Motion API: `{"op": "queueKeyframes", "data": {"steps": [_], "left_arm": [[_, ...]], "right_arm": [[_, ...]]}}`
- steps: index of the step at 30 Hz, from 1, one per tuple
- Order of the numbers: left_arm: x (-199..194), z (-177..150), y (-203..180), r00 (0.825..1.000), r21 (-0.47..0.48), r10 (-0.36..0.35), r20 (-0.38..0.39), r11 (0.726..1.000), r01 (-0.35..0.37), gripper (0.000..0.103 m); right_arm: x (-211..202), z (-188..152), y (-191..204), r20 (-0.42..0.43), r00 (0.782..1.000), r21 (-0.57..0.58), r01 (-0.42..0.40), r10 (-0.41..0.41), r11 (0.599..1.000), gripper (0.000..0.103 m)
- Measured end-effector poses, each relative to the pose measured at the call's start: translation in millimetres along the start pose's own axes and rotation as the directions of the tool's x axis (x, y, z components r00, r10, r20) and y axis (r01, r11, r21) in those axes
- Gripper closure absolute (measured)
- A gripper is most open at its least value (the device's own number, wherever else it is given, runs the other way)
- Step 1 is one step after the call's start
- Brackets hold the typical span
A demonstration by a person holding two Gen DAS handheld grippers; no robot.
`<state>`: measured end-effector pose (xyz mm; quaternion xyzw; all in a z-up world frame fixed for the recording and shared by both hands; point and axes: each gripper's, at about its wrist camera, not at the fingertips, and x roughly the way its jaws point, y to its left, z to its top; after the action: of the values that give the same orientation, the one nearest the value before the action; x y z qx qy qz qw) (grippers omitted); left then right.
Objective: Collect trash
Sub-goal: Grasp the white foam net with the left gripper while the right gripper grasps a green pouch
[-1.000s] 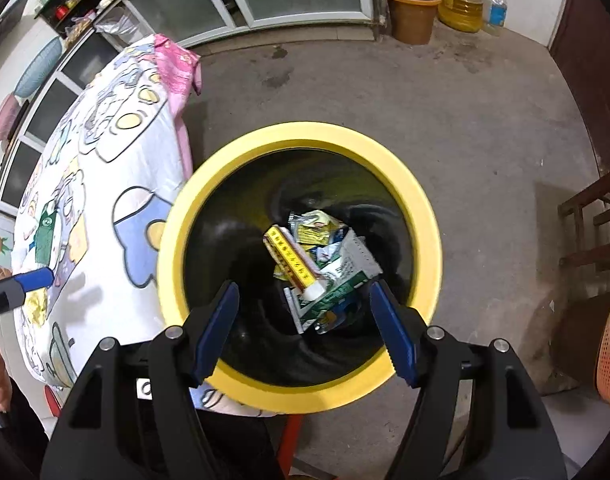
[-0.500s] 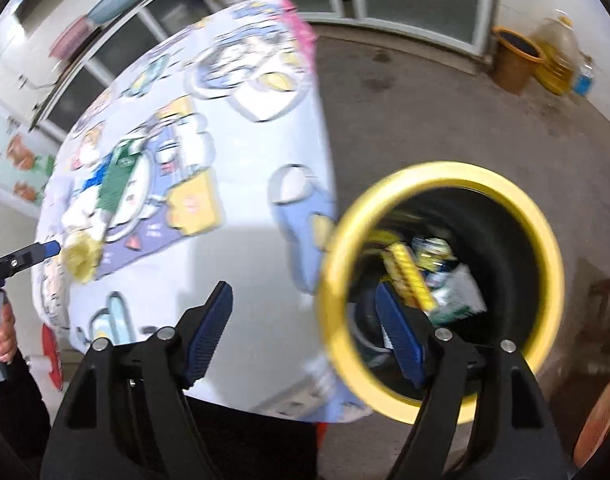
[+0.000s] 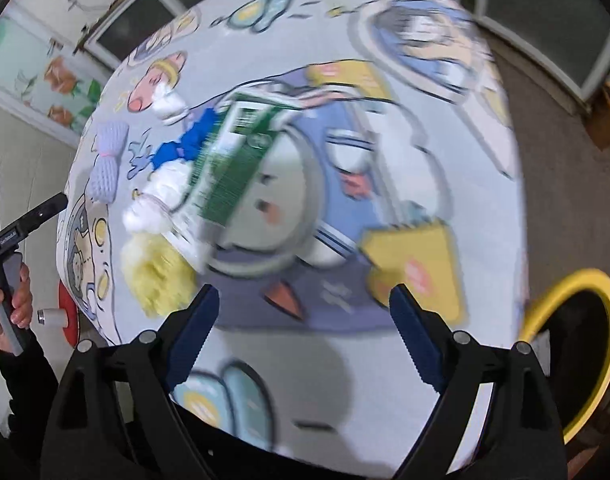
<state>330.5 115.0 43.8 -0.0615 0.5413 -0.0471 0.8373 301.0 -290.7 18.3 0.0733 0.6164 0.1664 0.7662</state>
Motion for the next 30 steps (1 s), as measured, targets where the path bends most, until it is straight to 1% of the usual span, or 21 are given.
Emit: {"op": "queueKeyframes", "data": {"steps": [3, 6, 9, 11, 13, 15, 19, 21, 24, 26, 30], "left_arm": [[5.5, 12.3, 15.9, 1.000, -0.032, 0.017, -0.005, 0.999, -0.017, 0.014], [12.9, 23.7, 25.8, 0.998, -0.038, 0.055, -0.016, 0.998, -0.056, 0.014], [21.3, 31.6, 33.2, 0.994, -0.055, 0.100, -0.035, 0.993, -0.102, 0.014], [27.0, 36.5, 39.4, 0.994, -0.068, 0.093, -0.052, 0.993, -0.096, 0.014], [33.8, 40.2, 46.1, 0.994, -0.087, 0.077, -0.077, 0.993, -0.083, 0.014], [38.8, 43.0, 51.7, 0.993, -0.102, 0.077, -0.088, 0.991, -0.086, 0.014], [48.9, 45.8, 55.8, 0.991, -0.102, 0.074, -0.109, 0.991, -0.085, 0.014], [53.1, 46.9, 58.3, 0.990, -0.108, 0.072, -0.121, 0.990, -0.085, 0.014], [56.7, 50.6, 62.1, 0.989, -0.108, 0.082, -0.125, 0.990, -0.095, 0.014], [57.8, 52.4, 64.8, 0.988, -0.115, 0.085, -0.126, 0.988, -0.100, 0.014], [61.8, 53.6, 69.2, 0.987, -0.123, 0.088, -0.134, 0.987, -0.104, 0.014]], "right_arm": [[12.7, 30.5, 26.6, -0.036, 0.999, -0.016, -0.004, 0.004, 1.000, 0.019], [22.7, 59.6, 49.1, -0.063, 0.998, -0.028, 0.004, -0.006, 1.000, 0.018], [35.9, 83.7, 60.4, -0.101, 0.995, -0.008, 0.019, -0.020, 1.000, 0.018], [44.9, 93.2, 63.3, -0.137, 0.991, 0.004, 0.013, -0.012, 1.000, 0.018], [50.0, 99.7, 63.9, -0.155, 0.988, 0.017, 0.009, -0.007, 1.000, 0.018], [56.6, 104.8, 67.0, -0.169, 0.985, 0.007, 0.028, -0.026, 1.000, 0.019], [67.9, 108.2, 67.2, -0.185, 0.981, -0.001, 0.067, -0.067, 0.998, 0.021], [72.8, 107.8, 67.8, -0.207, 0.976, -0.007, 0.063, -0.063, 0.998, 0.023], [77.8, 108.5, 68.8, -0.216, 0.973, -0.016, 0.080, -0.081, 0.997, 0.024], [81.9, 110.5, 69.1, -0.227, 0.971, -0.009, 0.075, -0.075, 0.997, 0.025], [89.2, 113.4, 69.5, -0.244, 0.966, -0.015, 0.087, -0.088, 0.996, 0.029]]}}
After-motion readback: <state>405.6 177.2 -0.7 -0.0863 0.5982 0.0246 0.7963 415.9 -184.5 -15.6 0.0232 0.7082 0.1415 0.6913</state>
